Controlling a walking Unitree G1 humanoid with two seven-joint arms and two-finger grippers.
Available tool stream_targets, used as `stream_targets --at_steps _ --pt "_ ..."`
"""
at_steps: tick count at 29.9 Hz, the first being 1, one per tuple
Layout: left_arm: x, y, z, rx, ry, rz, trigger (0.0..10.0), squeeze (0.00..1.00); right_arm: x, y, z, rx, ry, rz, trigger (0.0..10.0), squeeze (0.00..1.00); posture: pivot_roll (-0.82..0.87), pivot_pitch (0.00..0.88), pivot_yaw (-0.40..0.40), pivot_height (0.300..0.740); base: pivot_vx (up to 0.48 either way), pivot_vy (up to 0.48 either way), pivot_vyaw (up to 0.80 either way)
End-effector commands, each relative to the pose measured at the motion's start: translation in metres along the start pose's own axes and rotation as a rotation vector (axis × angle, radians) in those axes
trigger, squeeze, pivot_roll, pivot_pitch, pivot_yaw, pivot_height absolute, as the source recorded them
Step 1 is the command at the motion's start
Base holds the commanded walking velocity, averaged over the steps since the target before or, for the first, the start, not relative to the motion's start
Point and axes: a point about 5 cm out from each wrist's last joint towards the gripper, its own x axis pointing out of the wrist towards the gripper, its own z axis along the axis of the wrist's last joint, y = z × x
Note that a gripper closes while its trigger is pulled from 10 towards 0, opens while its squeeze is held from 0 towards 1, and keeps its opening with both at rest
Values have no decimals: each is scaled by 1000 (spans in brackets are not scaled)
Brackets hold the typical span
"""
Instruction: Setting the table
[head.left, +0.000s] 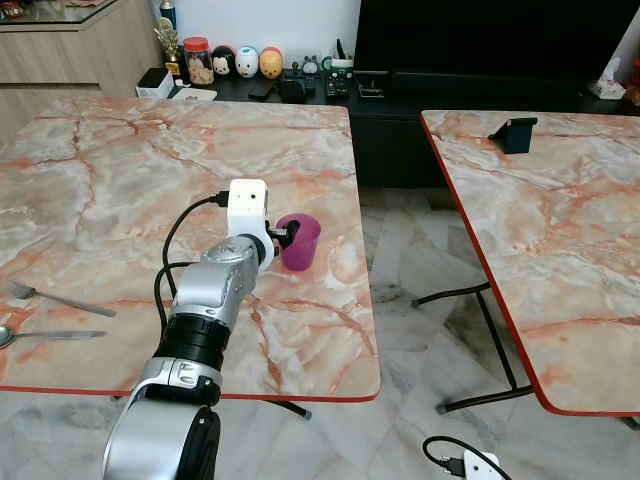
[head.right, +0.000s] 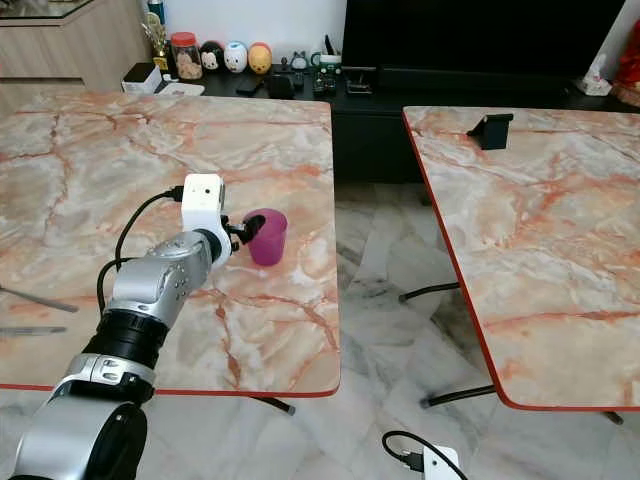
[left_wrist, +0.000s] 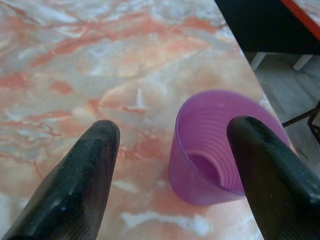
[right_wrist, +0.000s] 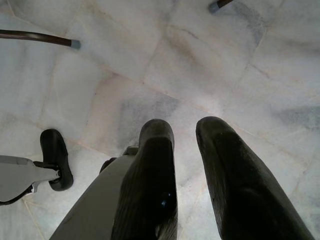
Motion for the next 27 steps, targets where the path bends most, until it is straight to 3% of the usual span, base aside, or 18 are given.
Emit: stream_targets --at_steps 1,7,22,24,25,26,27 --pt "2 -5 2 17 2 -4 10000 0 0 0 -2 -1 8 -2 10000 0 117 0 -25 727 0 0 0" --pt "6 -11 3 21 4 -14 10000 0 0 0 -2 4 8 -2 10000 0 109 0 -19 727 0 0 0" --pt "12 -8 -5 14 17 39 10000 0 0 1 -2 9 9 -2 10000 0 103 0 -13 727 0 0 0" --pt "12 -7 -7 13 21 40 9451 0 0 1 -3 11 8 -2 10000 0 101 0 -12 727 0 0 0" --pt "12 -7 -9 12 24 40 1255 0 0 1 -2 11 8 -2 10000 0 100 0 -11 727 0 0 0" --pt "12 -7 -10 11 26 38 0 0 0 1 -3 11 8 -2 10000 0 101 0 -13 727 0 0 0" --pt "12 -7 -10 10 28 36 0 0 0 1 -3 10 9 -2 10000 0 101 0 -13 727 0 0 0"
